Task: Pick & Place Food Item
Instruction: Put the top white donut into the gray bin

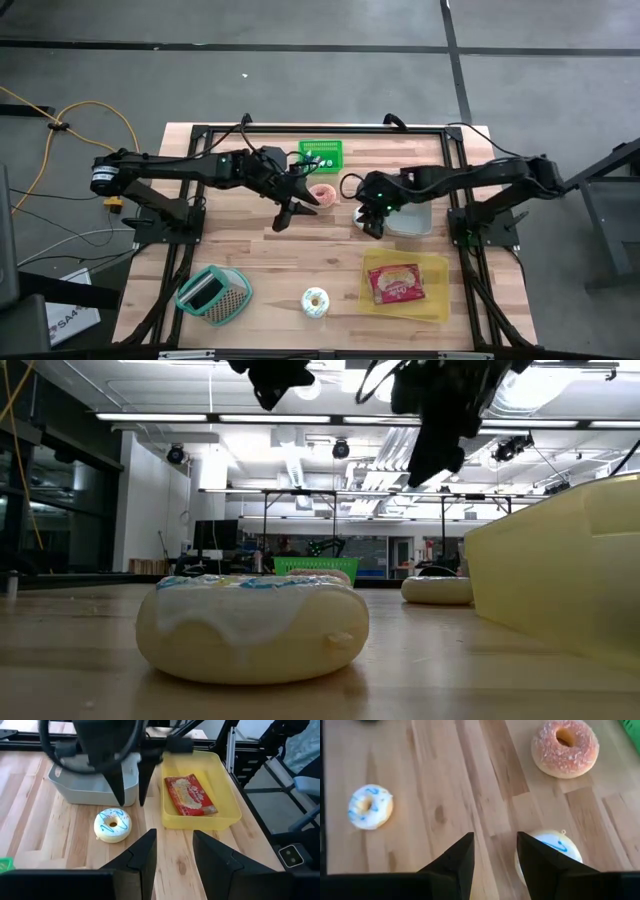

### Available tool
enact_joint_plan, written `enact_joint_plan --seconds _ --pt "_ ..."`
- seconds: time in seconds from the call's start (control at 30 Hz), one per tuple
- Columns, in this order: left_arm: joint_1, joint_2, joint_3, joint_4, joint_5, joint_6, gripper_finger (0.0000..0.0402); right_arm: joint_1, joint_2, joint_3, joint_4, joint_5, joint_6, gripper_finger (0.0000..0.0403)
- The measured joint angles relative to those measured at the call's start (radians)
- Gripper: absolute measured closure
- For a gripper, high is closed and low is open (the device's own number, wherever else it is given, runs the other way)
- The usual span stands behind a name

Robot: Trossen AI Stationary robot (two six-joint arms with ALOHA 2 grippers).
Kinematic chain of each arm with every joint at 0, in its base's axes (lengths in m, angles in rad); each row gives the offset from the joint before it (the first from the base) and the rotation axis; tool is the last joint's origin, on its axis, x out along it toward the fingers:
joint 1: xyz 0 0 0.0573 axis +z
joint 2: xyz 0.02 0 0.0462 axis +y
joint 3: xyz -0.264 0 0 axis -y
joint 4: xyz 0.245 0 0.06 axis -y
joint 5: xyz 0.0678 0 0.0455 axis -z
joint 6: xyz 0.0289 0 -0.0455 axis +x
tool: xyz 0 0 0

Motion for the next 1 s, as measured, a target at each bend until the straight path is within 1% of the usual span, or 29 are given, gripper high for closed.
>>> enact_joint_plan --seconds 0.23,0.43,0.53,0.63,0.73,0.93,1.0 --pt "-0.004 -0.063 0.0 -0.004 0.003 0.029 0.0279 0.0 0.09 0.001 -0.026 0.016 0.067 0.0269" --pt "-0.052 -0.105 0.0 -0.013 0.006 0.039 0.0279 0.0 0.129 0.001 -0.033 0.023 0.088 0.0269" --pt "-0.092 -0.107 0.0 -0.023 0.006 0.059 0.0279 0.001 0.131 0.001 -0.071 0.045 0.091 0.0269" --pt "-0.131 -0.107 0.0 -0.025 0.003 0.075 0.0279 0.0 0.13 0.001 -0.074 0.069 0.093 0.0269" --pt "-0.161 -0.107 0.0 -0.033 -0.02 0.079 0.0279 -0.001 0.13 0.001 -0.079 0.087 0.093 0.0269" --pt "-0.186 -0.107 0.0 -0.056 -0.029 0.08 0.0279 -0.006 0.165 -0.001 -0.099 0.114 0.095 0.0269" --pt "-0.186 -0.107 0.0 -0.065 -0.044 0.078 0.0279 -0.006 0.181 0.002 -0.076 0.121 0.094 0.0269"
